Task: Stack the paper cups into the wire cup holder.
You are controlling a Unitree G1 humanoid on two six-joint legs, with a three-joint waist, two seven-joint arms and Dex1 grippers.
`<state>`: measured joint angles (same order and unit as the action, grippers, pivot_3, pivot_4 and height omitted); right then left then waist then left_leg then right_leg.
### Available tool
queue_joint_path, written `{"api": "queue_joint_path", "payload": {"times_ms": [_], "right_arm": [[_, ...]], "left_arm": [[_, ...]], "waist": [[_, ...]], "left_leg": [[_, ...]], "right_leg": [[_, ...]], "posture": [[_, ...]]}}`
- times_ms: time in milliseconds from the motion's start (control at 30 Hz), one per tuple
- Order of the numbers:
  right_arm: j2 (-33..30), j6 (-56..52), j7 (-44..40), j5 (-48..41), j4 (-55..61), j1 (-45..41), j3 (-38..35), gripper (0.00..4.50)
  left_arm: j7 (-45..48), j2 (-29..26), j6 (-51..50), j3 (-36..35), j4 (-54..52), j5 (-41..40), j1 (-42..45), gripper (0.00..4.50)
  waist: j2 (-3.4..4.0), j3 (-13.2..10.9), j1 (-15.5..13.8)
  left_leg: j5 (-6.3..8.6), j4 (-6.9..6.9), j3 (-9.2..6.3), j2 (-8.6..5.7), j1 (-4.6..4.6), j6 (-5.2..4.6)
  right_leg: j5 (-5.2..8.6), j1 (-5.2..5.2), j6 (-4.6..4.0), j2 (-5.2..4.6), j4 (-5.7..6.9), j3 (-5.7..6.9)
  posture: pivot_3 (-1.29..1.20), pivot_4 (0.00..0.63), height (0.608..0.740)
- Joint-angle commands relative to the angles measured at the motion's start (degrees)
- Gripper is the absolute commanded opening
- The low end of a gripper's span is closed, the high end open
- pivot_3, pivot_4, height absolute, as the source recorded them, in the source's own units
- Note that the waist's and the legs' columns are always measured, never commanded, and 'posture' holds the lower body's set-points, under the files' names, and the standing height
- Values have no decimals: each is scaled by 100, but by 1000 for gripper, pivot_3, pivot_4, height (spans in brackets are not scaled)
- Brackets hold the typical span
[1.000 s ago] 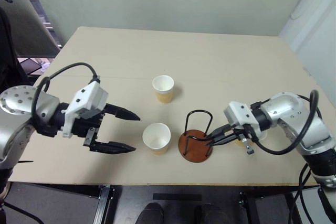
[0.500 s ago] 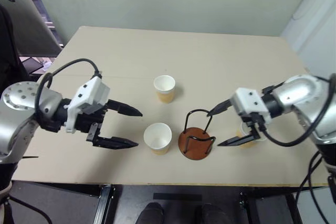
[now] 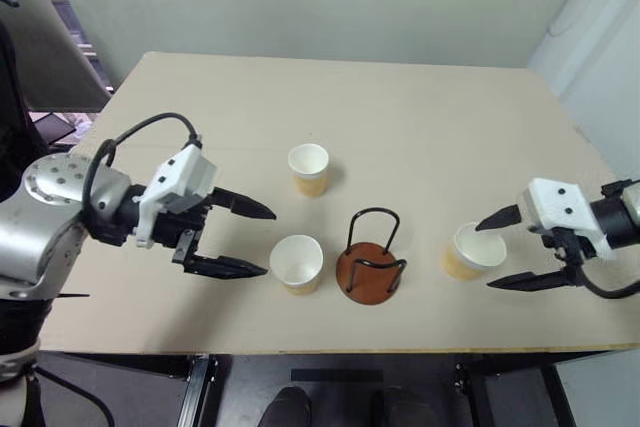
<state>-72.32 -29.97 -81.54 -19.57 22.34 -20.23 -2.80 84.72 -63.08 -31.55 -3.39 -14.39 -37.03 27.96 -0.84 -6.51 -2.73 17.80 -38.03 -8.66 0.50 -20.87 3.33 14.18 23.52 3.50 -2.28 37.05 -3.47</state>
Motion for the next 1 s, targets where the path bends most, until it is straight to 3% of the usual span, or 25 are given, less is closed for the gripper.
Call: {"api": "queue_joint_path", "payload": {"times_ms": [33,200,300,633,833,1000], "right_arm": [[-5,392,168,382,-201,99,210,4182],[160,856,170,687,-519,187,594,4182],[230,1099,156,906,-723,127,795,3597],[372,1410,-93,1087,-1149,-406,1025,39],[317,1164,-562,251,-951,-830,522,39],[652,590,-924,-673,-1075,-2748,477,39]], "left_arm": [[15,-19,40,-105,-45,-19,42,4216],[-96,-104,-82,-311,-254,-106,-165,4216],[-150,-142,-149,-426,-361,-155,-266,4216],[-227,-221,-146,-638,-369,-165,-479,4216],[-271,-221,-115,-681,-388,-150,-543,4216],[-268,-198,-17,-619,-267,-70,-511,4216]], "waist": [[-1,0,-3],[0,0,-8],[-1,0,-9],[-1,0,-7],[0,0,-9],[11,-4,48]], "left_leg": [[-1,-1,-4,0,0,-2],[5,-4,-6,-1,-8,-13],[7,-2,-4,1,-11,-14],[6,-7,-4,1,-6,-14],[7,-5,2,-1,-10,-15],[2,-5,20,-4,-9,-13]], "right_leg": [[-1,0,2,0,0,1],[-3,4,5,0,-5,2],[-3,5,6,1,-6,3],[-4,4,6,1,-1,3],[-4,6,6,1,-4,3],[-4,13,6,6,1,-4]], "posture": [[0,150,740],[0,150,740],[0,150,740],[0,150,740],[0,150,740],[0,150,740]]}}
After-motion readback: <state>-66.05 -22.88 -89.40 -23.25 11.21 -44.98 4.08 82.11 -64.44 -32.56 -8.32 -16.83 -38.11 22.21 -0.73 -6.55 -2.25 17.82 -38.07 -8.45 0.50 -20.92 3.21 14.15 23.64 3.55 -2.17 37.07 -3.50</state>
